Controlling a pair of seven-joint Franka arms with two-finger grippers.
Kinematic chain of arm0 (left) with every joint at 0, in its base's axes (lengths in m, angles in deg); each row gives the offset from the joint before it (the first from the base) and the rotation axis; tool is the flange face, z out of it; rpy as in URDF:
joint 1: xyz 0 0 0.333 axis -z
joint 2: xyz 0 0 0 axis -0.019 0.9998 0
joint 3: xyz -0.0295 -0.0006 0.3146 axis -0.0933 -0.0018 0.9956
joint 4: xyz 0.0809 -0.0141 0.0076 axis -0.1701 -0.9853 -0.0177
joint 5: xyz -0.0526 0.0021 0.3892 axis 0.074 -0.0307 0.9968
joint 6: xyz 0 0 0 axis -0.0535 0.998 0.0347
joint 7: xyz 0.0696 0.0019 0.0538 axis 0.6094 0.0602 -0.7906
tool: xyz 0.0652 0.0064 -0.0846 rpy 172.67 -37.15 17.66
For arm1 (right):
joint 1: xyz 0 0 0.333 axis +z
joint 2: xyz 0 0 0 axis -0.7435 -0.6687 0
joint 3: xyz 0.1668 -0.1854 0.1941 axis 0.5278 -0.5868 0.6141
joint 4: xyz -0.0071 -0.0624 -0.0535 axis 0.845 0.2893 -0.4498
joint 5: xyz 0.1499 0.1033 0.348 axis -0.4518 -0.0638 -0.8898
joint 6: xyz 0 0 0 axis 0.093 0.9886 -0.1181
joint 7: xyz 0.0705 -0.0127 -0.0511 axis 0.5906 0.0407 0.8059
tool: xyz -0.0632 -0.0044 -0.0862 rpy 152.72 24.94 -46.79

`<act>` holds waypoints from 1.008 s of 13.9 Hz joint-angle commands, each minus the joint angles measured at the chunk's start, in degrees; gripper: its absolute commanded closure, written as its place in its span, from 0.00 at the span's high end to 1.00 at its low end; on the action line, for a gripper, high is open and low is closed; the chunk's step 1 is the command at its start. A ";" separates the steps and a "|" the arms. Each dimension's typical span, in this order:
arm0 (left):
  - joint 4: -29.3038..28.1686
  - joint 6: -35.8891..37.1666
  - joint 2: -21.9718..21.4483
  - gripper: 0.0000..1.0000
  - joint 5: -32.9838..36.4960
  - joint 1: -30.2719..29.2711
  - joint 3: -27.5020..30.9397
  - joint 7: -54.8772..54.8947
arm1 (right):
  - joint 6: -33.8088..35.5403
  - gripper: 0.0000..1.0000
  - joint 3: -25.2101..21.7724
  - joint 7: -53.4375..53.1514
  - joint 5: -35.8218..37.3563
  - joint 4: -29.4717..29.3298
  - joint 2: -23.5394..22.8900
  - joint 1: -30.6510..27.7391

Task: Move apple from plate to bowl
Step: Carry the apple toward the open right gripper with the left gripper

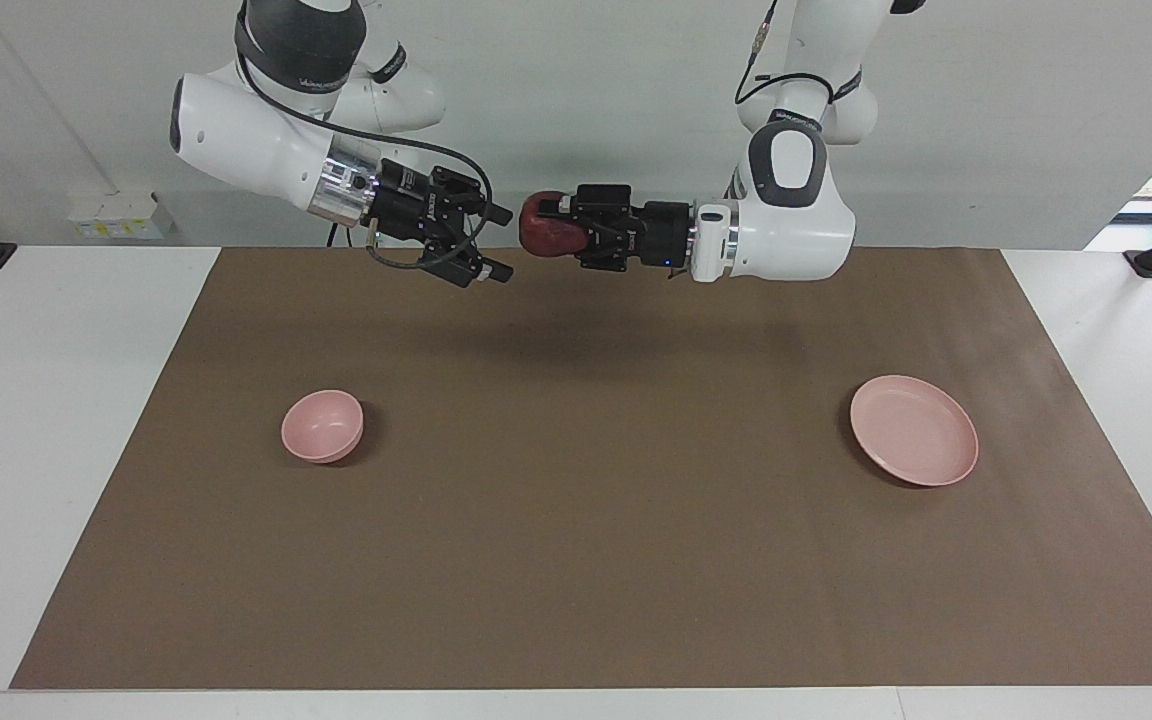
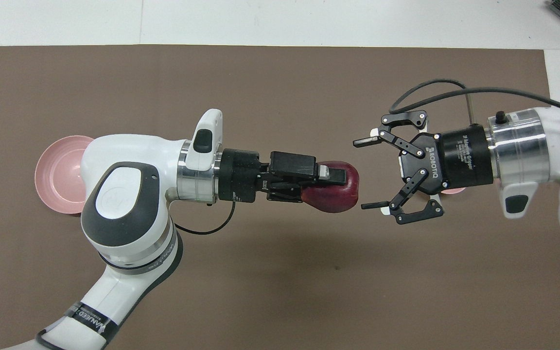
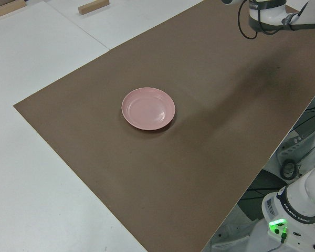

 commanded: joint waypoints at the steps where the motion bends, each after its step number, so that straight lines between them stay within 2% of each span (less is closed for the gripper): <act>1: -0.02 -3.90 -0.05 0.00 -2.15 0.70 -1.24 2.17 | 3.08 1.00 0.24 1.39 -3.16 0.00 0.38 -1.53; 8: 0.42 -4.35 0.13 0.00 -4.78 0.71 -3.79 2.26 | 3.35 1.00 0.16 3.69 -2.55 0.79 1.00 -1.18; 14: 3.49 -5.40 2.06 0.00 -7.25 0.53 -6.34 2.53 | 4.14 1.00 0.16 4.65 -2.29 1.59 1.00 -0.74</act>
